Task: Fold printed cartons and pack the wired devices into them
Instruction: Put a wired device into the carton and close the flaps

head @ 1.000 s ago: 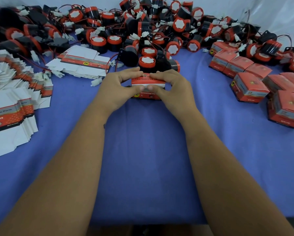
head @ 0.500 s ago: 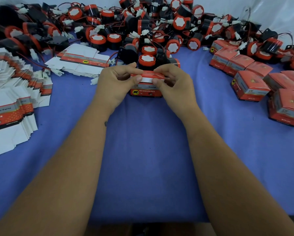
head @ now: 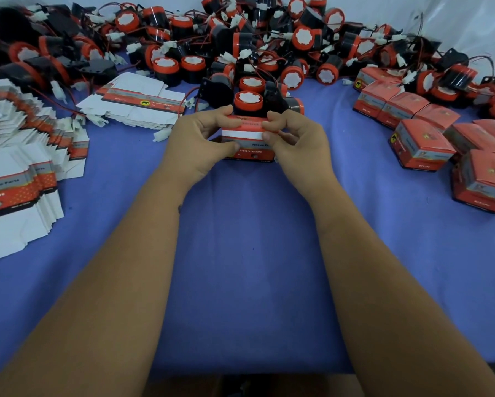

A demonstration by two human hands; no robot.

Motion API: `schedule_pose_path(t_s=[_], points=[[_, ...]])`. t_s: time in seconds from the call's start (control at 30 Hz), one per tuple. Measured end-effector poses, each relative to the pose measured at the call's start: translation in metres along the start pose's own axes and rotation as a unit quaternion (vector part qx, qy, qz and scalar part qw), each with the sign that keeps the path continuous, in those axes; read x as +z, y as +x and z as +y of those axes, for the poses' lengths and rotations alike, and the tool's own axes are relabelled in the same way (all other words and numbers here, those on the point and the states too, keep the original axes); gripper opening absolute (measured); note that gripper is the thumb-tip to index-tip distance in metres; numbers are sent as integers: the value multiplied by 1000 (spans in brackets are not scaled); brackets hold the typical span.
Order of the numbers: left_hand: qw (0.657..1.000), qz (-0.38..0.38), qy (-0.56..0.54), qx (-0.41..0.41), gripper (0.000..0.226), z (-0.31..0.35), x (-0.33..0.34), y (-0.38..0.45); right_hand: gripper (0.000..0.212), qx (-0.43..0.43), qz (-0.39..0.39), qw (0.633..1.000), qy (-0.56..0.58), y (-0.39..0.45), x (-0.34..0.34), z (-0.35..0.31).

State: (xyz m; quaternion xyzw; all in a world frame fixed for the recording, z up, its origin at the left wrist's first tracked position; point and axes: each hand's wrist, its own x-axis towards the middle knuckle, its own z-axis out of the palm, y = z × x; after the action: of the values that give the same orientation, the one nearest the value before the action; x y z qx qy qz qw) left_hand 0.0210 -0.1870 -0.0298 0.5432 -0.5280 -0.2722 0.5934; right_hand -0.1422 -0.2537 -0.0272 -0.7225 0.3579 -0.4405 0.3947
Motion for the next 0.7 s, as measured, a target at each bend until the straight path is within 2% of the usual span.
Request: schedule_pose_path(t_s=[0.17, 0.27, 0.43, 0.57, 0.7], points=[[999, 17, 38, -23, 31, -3, -2, 2, 21, 23, 0, 999, 31, -2, 0, -3], [999, 21, 37, -21, 31, -2, -1, 1, 31, 41, 5, 996, 75, -2, 0, -4], [997, 25, 71, -12, 27, -2, 0, 0, 37, 27, 8, 1000, 8, 0, 2, 2], [992, 37, 117, 15, 30, 0, 3, -2, 29, 13, -4, 999, -32, 0, 2, 4], [987, 48, 154, 28, 26, 0, 6, -5, 8, -15, -21, 996, -90, -4, 3, 3]])
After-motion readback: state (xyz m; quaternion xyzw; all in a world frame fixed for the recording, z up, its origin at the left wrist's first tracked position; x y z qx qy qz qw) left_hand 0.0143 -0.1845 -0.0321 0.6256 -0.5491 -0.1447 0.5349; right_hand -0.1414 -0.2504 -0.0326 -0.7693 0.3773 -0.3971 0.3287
